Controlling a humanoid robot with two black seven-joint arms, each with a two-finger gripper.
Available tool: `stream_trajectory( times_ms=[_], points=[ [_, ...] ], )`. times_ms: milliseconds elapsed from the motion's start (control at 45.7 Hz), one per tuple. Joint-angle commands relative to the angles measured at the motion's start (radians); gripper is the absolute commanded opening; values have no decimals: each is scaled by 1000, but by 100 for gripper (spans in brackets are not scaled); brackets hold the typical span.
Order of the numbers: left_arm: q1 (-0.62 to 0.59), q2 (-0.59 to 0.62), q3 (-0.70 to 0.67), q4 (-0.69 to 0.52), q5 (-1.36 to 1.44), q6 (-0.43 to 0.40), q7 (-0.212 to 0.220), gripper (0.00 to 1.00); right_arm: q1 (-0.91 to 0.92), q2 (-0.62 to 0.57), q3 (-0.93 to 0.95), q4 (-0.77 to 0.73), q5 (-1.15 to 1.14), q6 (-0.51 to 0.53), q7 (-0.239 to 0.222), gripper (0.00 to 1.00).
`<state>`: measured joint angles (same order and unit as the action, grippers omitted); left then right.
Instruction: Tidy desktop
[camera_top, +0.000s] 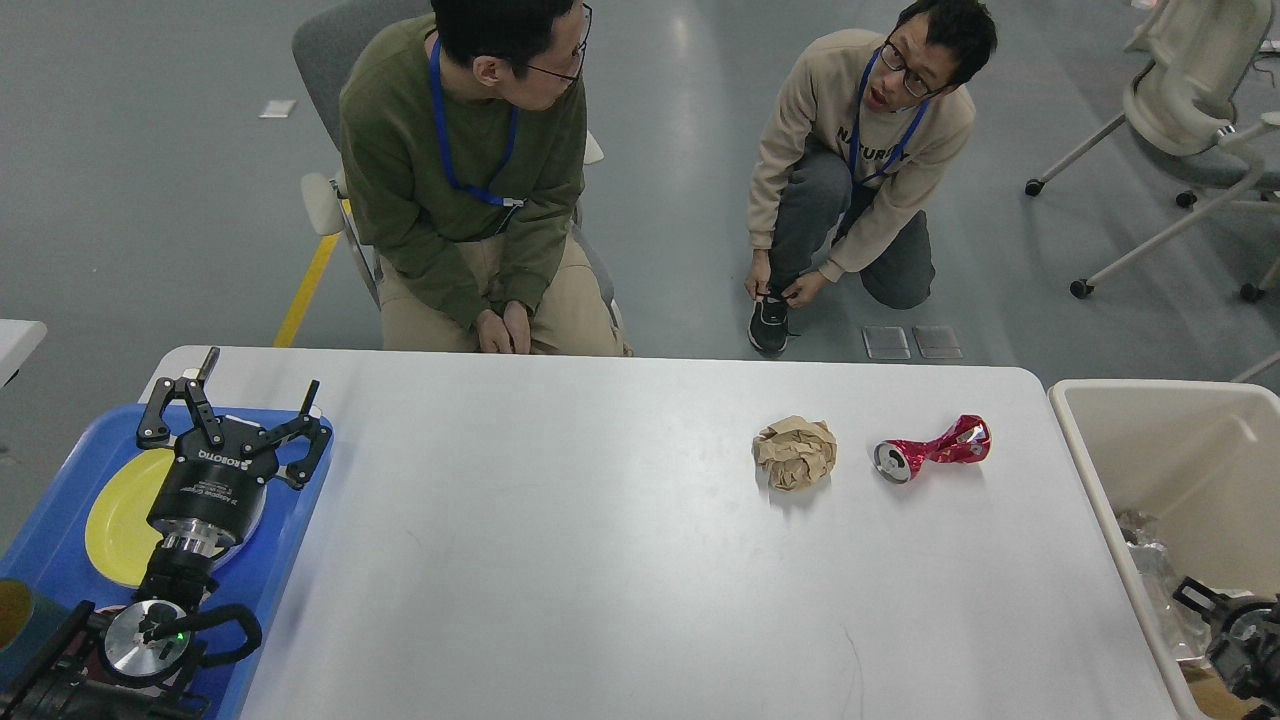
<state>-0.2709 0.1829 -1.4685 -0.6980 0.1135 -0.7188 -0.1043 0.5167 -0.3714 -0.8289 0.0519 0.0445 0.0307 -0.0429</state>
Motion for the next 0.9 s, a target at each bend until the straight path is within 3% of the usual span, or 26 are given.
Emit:
stream_trajectory(
  times_ms=[0,22,88,153,219,328,876],
  points=[
    [1,1,1,0,0,-1,0,96,-7,0,-3,3,0,1,1,0],
    [1,0,1,0,0,1,0,96,-7,0,-3,3,0,0,1,1],
    [-1,0,-1,0,0,1,-2,96,-7,0,-3,0,0,-5,3,35],
    [-1,0,1,0,0,1,0,96,-7,-3,-3,3,0,-34,3,63],
    [-1,0,-1,0,0,1,0,96,-7,-3,-3,5,0,-87,6,99],
    [-1,1,1,0,0,1,0,96,-14,-3,-1,13,0,-130,6,100],
    [1,0,-1,0,0,-1,0,96,16,-31,-18,58,-12,-121,5,100]
  ],
)
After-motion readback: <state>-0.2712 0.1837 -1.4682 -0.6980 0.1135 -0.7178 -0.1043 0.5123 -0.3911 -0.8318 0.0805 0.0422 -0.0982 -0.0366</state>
